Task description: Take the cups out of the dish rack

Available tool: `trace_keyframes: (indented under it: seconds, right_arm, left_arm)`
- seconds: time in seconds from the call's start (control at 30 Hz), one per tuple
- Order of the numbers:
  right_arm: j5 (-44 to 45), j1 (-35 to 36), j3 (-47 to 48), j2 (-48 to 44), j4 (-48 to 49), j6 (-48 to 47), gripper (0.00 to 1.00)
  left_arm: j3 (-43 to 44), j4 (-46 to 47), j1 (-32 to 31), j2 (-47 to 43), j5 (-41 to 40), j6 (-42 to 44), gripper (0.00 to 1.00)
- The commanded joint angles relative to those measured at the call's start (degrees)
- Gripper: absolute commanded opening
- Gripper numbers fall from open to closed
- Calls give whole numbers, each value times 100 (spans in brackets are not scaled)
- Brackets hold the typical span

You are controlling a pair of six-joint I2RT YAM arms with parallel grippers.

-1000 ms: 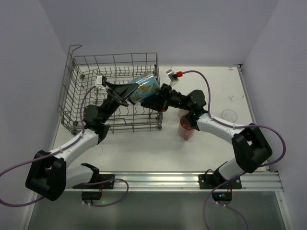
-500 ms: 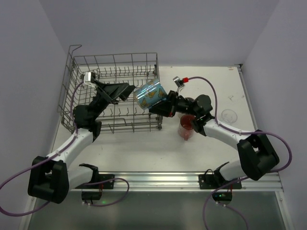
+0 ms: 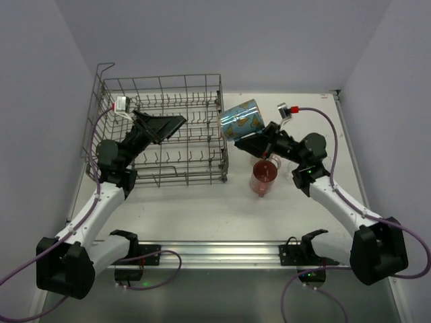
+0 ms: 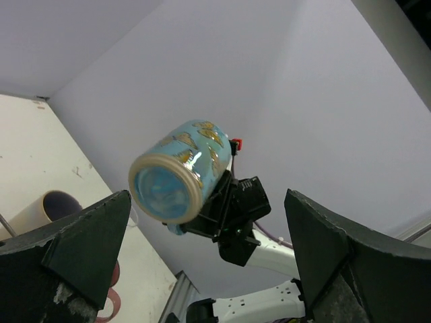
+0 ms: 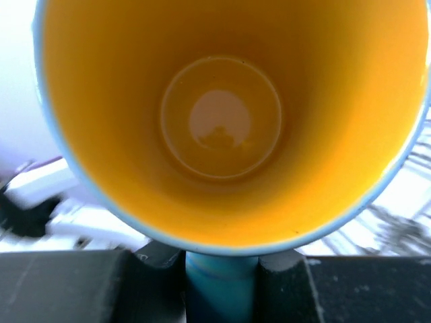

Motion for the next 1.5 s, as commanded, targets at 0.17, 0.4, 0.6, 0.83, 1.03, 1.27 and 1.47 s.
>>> trace_keyframes:
  seconds: [0.17,0.4,0.6,0.83,1.03,1.27,1.47]
  right_arm:
    - [1690,-1028,432,-885,-2789,-1547,0]
    - [2994,-1503,705,-1290,-4173,-2086,0]
    - [3434,-2048,855,-1448,-4832,-2366,0]
    - [4277,-2549,1022,-1685,-5579,-2771,0]
    - [5032,-2673,1171,-1800,-6081,-3053,0]
    - [5422,-2743,1294,-1766,-6204,-3202,0]
    - [5465,-2734,1479,-1291,-6021,-3202,0]
  left_arm:
    - [384,-837,43,-209,318,921,100]
    - [226,-609,43,-77,467,798,100]
    - [94,-398,43,2,538,701,100]
    - [-37,-143,43,151,599,552,100]
    - [-152,191,43,327,608,376,100]
    - [-231,526,43,477,670,192,100]
    - [-266,631,25,564,696,139,100]
